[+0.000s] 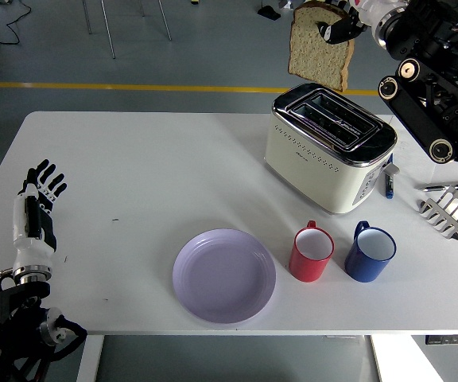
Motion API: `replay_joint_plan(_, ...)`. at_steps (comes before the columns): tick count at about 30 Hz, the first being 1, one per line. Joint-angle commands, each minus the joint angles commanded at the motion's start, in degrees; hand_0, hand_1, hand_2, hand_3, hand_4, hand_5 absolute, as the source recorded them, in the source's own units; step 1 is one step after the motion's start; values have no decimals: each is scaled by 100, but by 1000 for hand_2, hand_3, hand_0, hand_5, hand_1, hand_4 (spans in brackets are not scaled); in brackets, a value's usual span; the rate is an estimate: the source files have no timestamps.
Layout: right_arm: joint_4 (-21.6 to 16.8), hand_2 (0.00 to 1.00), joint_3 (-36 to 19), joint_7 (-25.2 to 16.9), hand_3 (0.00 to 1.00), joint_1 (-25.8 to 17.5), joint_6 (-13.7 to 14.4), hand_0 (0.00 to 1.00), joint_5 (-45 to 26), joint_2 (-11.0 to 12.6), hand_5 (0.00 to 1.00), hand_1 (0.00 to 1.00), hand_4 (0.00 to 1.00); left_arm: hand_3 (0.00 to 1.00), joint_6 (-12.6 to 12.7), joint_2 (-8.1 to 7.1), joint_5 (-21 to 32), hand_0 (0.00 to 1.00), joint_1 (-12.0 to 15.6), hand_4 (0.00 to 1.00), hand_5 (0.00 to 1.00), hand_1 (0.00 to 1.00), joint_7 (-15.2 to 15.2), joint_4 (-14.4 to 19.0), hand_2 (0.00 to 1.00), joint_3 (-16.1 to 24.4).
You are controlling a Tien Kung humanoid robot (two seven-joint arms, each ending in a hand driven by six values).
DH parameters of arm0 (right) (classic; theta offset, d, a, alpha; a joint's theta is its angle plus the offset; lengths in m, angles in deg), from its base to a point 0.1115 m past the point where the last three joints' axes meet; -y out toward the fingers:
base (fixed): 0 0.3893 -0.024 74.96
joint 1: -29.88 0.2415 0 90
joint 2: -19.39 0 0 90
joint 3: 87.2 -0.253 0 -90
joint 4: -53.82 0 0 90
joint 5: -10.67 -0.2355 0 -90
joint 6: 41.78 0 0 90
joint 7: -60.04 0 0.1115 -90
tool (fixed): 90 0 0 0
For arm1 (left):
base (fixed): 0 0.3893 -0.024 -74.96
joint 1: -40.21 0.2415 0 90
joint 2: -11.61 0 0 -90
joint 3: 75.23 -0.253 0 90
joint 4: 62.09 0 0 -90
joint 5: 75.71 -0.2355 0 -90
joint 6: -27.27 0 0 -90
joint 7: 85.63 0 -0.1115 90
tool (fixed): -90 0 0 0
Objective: Push plate across desktop,pick up the break from the machine,place the break in the plate
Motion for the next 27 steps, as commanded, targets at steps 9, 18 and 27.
replay_joint_plan(9,-1014,366,281,249,420,-249,-56,228,-1960,224,6,275,396,836,0,0,-3,757,6,587,998,800,0,1,863,5)
replay_joint_plan(18,-1604,364,733,301,422,-555,-504,223,-3191,426,3,273,382,838,2,0,-4,758,41,592,998,801,2,9,862,28)
replay_joint_plan(27,-1926,361,1204,361,419,-854,-842,222,-3808,682,2,271,356,839,13,0,-13,757,77,592,998,801,-5,11,863,28)
